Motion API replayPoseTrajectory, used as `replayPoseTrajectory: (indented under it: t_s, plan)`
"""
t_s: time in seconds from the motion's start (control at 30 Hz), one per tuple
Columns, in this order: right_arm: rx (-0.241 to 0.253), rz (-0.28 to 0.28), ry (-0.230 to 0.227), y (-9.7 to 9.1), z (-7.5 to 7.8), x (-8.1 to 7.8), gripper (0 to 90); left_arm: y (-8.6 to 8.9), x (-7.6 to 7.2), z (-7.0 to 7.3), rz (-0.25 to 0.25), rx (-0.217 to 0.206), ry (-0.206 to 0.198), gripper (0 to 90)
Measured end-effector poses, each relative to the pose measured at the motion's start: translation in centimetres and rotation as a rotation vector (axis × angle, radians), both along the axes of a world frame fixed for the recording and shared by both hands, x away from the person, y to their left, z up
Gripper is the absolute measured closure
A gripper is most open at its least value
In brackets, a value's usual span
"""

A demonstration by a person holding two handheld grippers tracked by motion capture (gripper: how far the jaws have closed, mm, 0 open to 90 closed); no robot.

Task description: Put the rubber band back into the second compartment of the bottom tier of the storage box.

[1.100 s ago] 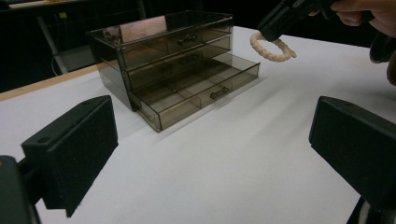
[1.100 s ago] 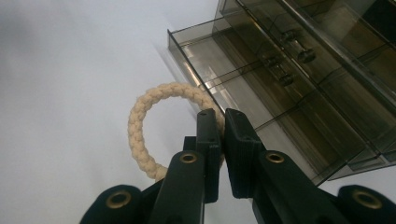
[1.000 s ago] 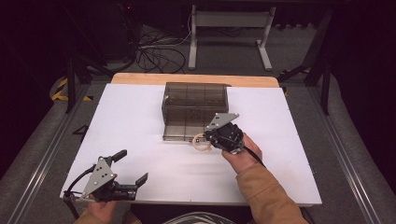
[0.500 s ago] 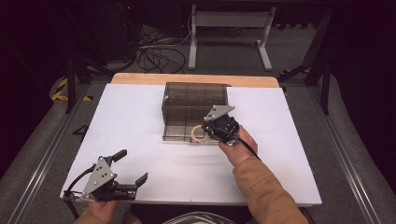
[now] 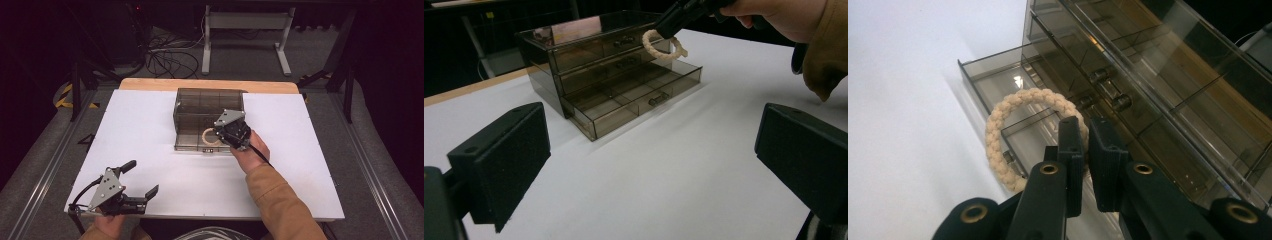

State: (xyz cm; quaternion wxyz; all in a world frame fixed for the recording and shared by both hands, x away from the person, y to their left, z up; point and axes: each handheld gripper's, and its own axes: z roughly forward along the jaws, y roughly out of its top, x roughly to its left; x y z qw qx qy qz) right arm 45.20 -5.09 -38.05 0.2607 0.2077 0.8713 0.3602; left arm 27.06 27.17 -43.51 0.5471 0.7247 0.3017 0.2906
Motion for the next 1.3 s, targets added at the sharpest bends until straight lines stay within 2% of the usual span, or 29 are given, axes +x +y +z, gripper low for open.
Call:
replayPoseTrajectory:
  t_s: [0.13, 0.57, 1.03, 1.3]
  plan:
    - [-0.007, -0.002, -0.023, 0.2, -0.3, 0.4, 84.8, 0.1, 0.0, 0.0, -0.002, -0.002, 0.002, 1.8]
    - [0.004, -0.002, -0.055, 0.6, -1.0, 1.4, 84.7, 0.1, 0.0, 0.0, -0.004, 0.002, 0.000, 1.8]
    - [0.013, -0.010, -0.058, 1.0, -1.7, 1.8, 84.7, 0.1, 0.1, 0.0, -0.001, 0.002, -0.005, 1.8]
    - [-0.009, -0.008, -0.058, 1.5, -2.7, 2.2, 84.6, 0.2, 0.0, 0.0, -0.001, -0.002, -0.004, 1.8]
